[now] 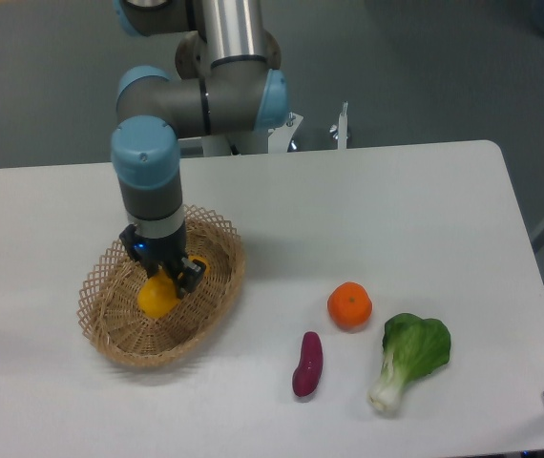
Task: Place the mango in the basket
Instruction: 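Lower the mango into the basket and open the gripper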
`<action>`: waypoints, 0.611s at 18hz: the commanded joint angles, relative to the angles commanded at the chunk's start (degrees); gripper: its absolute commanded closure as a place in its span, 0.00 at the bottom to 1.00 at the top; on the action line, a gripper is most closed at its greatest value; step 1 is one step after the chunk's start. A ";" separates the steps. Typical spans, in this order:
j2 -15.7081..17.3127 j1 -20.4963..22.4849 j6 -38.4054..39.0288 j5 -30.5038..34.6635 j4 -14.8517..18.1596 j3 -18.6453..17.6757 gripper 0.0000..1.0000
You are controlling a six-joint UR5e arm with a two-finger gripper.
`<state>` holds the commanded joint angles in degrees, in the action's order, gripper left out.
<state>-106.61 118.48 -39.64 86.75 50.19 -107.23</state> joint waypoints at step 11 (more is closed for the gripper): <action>-2.20 -0.53 -0.79 0.18 -0.09 0.09 0.43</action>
<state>-108.81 117.95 -40.43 86.92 50.10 -107.14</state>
